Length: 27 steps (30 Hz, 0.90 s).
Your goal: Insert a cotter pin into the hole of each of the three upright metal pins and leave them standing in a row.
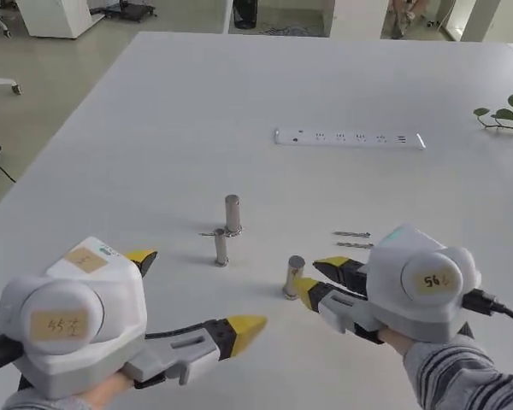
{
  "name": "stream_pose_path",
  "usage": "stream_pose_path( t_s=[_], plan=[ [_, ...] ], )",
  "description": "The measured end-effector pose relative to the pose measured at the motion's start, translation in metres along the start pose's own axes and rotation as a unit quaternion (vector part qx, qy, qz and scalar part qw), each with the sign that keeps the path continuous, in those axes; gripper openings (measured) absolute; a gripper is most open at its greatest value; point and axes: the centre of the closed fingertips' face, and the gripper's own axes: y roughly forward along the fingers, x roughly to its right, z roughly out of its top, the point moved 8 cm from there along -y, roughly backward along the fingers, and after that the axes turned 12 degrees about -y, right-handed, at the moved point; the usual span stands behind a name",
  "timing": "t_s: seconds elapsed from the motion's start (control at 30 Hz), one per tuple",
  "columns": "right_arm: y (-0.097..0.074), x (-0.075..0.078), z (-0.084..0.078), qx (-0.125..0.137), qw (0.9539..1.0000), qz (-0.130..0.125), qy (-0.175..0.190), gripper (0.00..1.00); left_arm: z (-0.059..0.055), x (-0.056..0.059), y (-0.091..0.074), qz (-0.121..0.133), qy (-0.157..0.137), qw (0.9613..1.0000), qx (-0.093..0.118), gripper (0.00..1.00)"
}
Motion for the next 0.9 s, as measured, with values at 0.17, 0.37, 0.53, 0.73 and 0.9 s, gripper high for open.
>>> stream_pose_path(
  t_s=[0.17,0.37,0.53,0.73,0.9],
  plan=[
    [-0.011,0.018,-0.007,-0.028,0.9995,-0.004,-0.013,0.20,0.002,0.002,-0.001,0.000,-0.002,1.0000,0.000,0.92],
    [-0.017,0.042,-0.010,-0.068,0.9973,-0.002,-0.027,0.20,0.003,0.004,-0.001,-0.002,0.002,1.0000,-0.001,0.95],
    [-0.016,0.062,-0.009,-0.100,0.9936,0.015,-0.050,0.20,0.003,0.005,0.000,-0.006,0.004,0.9999,-0.008,0.96],
    [-0.009,0.076,-0.007,-0.136,0.9877,0.044,-0.064,0.20,0.001,0.005,-0.001,-0.007,0.003,0.9999,-0.014,0.96],
    [-0.003,0.084,-0.002,-0.156,0.9828,0.060,-0.078,0.19,0.001,0.004,-0.001,-0.007,0.001,0.9999,-0.015,0.96]
  ],
)
